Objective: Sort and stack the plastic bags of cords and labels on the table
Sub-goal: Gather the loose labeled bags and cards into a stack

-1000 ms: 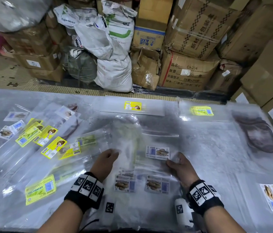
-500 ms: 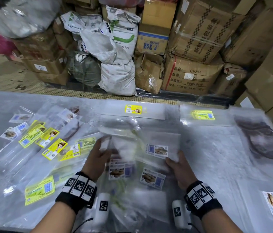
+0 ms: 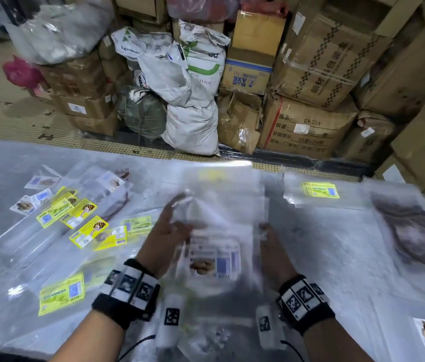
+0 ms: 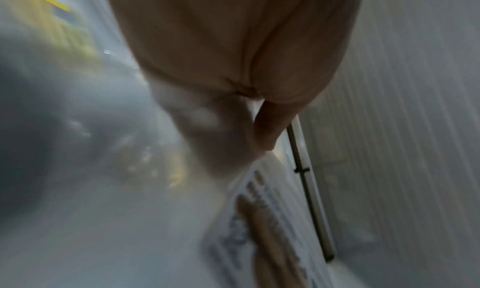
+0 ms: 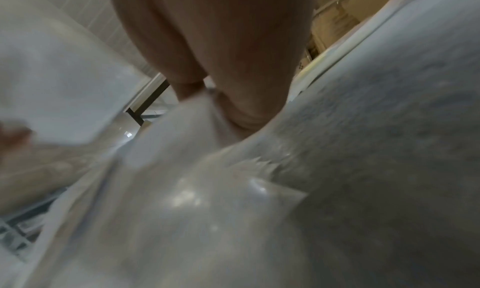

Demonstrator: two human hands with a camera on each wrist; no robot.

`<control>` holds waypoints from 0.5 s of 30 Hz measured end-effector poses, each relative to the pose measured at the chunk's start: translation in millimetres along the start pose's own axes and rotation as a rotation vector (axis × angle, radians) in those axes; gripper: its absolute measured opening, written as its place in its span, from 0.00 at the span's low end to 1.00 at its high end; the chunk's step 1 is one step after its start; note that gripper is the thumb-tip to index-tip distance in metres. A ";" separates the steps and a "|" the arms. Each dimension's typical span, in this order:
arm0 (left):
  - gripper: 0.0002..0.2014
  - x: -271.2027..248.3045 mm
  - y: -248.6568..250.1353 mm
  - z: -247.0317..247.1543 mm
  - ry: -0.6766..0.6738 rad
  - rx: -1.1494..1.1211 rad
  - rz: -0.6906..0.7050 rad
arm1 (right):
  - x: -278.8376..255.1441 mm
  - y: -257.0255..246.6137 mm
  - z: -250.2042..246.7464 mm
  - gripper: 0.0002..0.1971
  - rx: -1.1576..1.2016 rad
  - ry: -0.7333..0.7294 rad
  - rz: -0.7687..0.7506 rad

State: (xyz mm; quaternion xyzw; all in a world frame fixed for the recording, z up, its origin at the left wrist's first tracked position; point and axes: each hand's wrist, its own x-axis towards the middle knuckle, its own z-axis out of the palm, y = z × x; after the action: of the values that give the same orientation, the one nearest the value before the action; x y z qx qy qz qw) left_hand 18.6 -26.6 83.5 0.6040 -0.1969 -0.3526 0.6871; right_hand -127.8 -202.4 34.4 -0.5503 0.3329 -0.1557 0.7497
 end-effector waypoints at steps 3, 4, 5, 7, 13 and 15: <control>0.23 4.2 -30.4 -1.7 0.143 0.378 0.014 | 5.2 3.5 8.1 0.25 0.162 -0.103 0.136; 0.24 4.3 -37.9 -4.7 0.152 0.456 0.004 | 8.2 5.5 9.1 0.27 0.178 -0.070 0.161; 0.26 4.5 -42.4 -6.9 0.142 0.486 -0.016 | 9.8 5.1 11.6 0.27 0.189 -0.050 0.168; 0.28 5.0 -46.0 -8.8 0.156 0.316 -0.077 | 5.4 -0.9 21.5 0.24 0.251 -0.136 0.158; 0.05 -3.2 -45.5 -17.9 0.302 0.143 -0.198 | 12.1 -5.3 39.7 0.12 0.248 -0.192 0.229; 0.05 -6.5 -45.7 -24.9 0.389 0.134 -0.188 | 18.1 -0.7 50.0 0.25 0.283 -0.160 0.305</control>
State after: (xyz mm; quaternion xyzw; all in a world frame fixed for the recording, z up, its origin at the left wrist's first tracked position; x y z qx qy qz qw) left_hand 20.3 -5.7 35.4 0.7205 -0.0263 -0.2780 0.6347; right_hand -81.0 -177.5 37.8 -0.3936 0.3267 -0.0416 0.8583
